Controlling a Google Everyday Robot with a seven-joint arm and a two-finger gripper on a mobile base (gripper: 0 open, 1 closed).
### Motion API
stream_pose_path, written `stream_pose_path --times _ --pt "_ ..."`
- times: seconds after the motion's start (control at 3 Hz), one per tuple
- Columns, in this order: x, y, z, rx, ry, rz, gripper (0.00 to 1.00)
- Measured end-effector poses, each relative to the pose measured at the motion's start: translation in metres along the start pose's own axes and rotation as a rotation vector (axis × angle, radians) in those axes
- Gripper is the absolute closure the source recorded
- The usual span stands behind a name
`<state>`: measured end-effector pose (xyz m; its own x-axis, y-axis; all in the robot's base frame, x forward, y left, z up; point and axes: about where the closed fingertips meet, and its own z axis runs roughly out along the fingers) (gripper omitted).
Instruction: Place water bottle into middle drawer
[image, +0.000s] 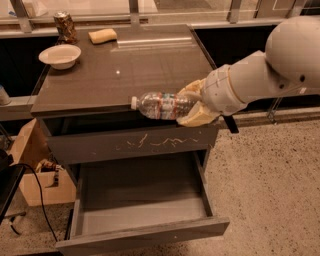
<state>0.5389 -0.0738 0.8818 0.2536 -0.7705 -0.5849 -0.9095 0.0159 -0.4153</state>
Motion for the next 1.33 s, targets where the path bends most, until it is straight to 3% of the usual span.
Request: stream_pose_path --times 0.67,1.33 --pt "0.023 0.034 0.071 -0.013 -0.027 0.007 1.00" --pt "0.035 0.046 0.091 -0.024 -0.011 0.010 1.00"
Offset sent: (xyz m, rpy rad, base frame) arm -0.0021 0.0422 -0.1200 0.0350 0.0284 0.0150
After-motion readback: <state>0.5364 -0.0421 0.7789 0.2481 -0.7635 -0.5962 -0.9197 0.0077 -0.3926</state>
